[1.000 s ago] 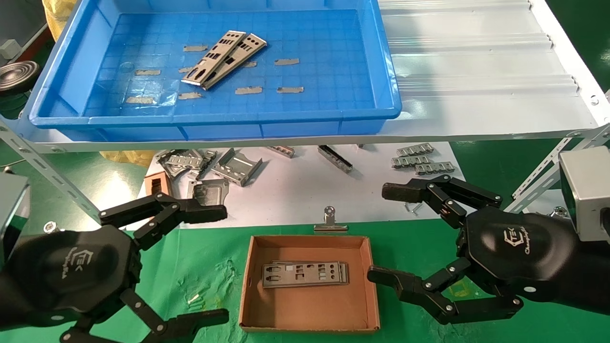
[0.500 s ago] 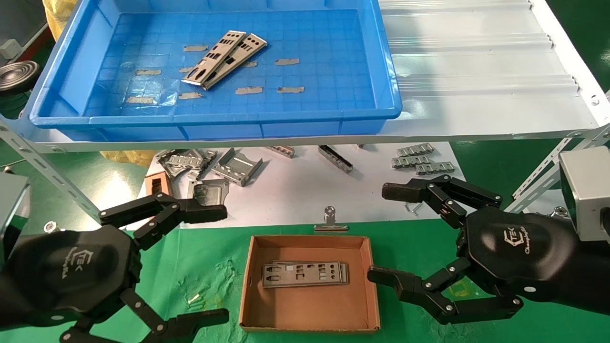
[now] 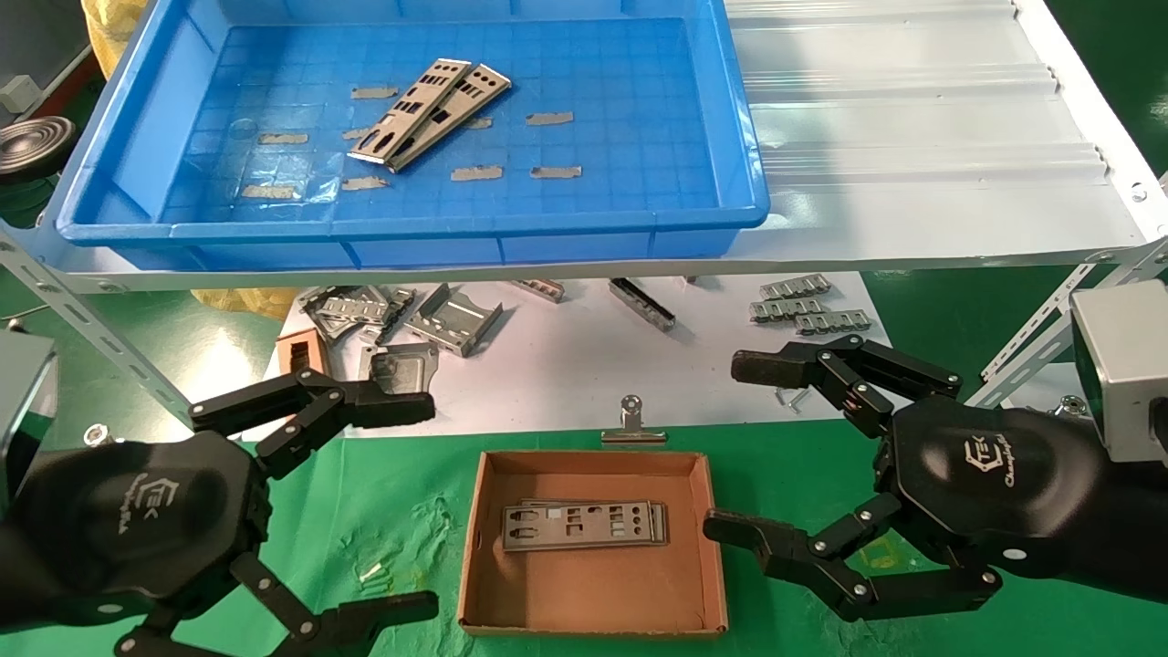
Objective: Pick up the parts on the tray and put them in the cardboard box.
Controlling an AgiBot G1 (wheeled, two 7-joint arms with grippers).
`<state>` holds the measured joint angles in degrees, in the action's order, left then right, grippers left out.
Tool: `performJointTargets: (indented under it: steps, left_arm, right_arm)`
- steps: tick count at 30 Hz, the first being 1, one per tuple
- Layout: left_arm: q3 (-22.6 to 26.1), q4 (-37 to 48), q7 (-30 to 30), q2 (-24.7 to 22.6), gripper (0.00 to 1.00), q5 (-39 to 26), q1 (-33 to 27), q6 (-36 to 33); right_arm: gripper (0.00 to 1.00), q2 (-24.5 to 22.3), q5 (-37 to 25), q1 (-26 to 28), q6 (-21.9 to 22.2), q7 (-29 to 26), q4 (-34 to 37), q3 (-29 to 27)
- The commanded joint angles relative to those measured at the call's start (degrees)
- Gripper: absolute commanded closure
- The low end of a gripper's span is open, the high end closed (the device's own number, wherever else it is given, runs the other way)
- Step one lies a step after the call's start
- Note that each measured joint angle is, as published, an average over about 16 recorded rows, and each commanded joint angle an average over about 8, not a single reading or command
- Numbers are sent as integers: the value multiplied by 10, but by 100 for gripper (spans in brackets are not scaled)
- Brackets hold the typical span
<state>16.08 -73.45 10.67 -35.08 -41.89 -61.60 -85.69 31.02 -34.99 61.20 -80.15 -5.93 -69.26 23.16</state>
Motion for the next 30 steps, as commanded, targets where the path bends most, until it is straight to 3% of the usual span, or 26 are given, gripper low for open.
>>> performJointTargets:
  steps: [1, 30]
  left_arm:
    - [0, 0, 0, 0, 0, 0, 0, 0]
    - [0, 0, 0, 0, 0, 0, 0, 0]
  right_arm:
    - [0, 0, 0, 0, 0, 0, 0, 0]
    - [0, 0, 0, 0, 0, 0, 0, 0]
